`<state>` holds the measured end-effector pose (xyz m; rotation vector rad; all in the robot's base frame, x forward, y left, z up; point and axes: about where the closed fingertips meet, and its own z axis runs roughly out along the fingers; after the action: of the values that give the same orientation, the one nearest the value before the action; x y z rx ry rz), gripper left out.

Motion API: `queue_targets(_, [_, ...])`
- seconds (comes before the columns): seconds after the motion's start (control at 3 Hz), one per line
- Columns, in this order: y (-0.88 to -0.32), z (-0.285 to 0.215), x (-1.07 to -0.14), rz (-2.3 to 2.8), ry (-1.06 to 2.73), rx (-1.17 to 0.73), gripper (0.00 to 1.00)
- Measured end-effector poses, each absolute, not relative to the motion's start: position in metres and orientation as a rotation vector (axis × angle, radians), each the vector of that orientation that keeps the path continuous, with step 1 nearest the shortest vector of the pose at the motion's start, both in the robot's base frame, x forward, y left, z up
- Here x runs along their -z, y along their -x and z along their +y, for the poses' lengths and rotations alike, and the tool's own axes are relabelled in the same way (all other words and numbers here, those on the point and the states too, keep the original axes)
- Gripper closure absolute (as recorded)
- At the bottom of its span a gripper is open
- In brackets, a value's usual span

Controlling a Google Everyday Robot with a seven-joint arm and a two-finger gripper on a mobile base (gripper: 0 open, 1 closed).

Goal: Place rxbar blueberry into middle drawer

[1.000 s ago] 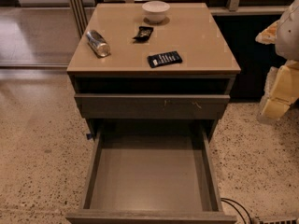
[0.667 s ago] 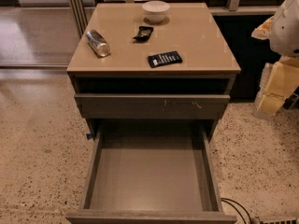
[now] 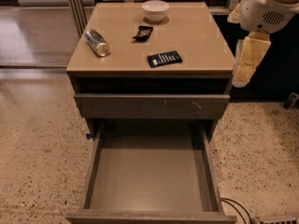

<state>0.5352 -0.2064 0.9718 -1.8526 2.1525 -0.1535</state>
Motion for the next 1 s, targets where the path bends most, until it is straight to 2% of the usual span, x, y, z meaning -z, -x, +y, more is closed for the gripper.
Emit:
queue_targets(0.67, [-0.651,-0.210,-0.926,2.186,1.786,0.049,0.00])
queue_targets(1.0, [-0.651,-0.210,-0.926,2.186,1.786,0.049,0.00])
